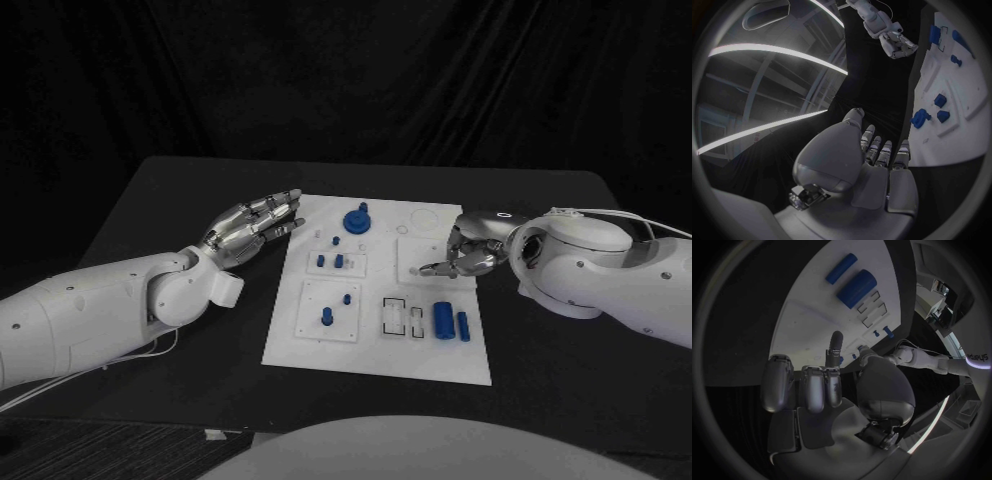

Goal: Assemble the parts on the task board

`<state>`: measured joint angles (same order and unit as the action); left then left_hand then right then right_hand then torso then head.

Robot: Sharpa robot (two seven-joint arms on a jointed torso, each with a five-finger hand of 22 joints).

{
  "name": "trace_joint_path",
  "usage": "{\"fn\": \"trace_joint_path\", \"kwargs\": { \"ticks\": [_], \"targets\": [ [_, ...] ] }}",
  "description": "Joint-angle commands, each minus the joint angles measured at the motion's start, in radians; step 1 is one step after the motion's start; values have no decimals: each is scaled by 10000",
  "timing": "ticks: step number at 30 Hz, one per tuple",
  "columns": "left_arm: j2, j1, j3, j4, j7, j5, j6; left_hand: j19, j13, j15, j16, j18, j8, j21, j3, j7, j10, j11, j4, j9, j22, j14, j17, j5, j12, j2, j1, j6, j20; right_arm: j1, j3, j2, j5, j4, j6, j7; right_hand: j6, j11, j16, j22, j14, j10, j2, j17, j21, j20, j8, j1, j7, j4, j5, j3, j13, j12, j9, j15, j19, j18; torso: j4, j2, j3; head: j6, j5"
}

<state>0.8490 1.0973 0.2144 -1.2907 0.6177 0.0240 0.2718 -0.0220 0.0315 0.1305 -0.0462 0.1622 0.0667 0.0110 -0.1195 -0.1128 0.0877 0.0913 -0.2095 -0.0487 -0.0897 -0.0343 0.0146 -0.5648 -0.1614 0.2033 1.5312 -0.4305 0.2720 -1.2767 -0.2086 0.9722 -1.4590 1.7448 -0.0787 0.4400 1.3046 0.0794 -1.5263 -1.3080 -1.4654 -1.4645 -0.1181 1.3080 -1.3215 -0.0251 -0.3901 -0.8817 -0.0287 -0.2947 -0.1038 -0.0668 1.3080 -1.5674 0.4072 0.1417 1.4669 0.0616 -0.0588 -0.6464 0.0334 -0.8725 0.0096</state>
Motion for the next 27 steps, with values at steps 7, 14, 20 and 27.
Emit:
{"fn": "trace_joint_path", "kwargs": {
  "ticks": [7,14,20,27],
  "targets": [
    [-15,-25,-10,-3,184,51,113,-5,-14,24,-47,185,28,45,65,-44,-43,-1,22,-7,11,51,6,-27,53,-16,23,32,24,91,6,-143,202,-30,1580,1425,278,225,-95,-2095,-908,-1063,261,1915,-580,-177,-478,-46,-166,22,-177,-97,2628,-34,909,176,502,-203,-15,15,4,-2,49],
    [-21,-33,-10,13,181,51,118,-3,-14,26,-44,185,30,43,70,-46,-45,2,24,-8,19,53,5,-29,55,-15,25,25,26,155,6,-171,197,39,1887,1531,293,326,-54,-2124,-893,-1063,369,1834,-756,-251,-921,-117,-280,43,-292,-106,2628,-34,1660,256,510,-226,-28,7,14,-2,43],
    [-43,-41,-10,41,174,51,131,-2,-15,27,-46,185,30,43,72,-47,-47,4,26,-8,24,52,6,-29,57,-15,26,29,27,190,6,-142,236,175,1969,1589,245,342,64,-2124,-845,-1063,411,1595,-766,-259,-913,-78,-285,34,-288,-98,2628,-34,1716,257,508,-227,-16,7,15,-2,19],
    [-73,-52,-10,61,166,51,148,0,-14,31,-49,184,31,41,79,-49,-47,6,30,-9,33,51,6,-30,55,-15,27,25,29,275,5,-68,252,315,1930,1625,-69,331,75,-2118,-845,-1063,431,1577,-775,-236,-691,-8,-241,40,-282,-48,2628,-34,1768,210,494,-227,-9,8,8,-2,37]
  ]
}}
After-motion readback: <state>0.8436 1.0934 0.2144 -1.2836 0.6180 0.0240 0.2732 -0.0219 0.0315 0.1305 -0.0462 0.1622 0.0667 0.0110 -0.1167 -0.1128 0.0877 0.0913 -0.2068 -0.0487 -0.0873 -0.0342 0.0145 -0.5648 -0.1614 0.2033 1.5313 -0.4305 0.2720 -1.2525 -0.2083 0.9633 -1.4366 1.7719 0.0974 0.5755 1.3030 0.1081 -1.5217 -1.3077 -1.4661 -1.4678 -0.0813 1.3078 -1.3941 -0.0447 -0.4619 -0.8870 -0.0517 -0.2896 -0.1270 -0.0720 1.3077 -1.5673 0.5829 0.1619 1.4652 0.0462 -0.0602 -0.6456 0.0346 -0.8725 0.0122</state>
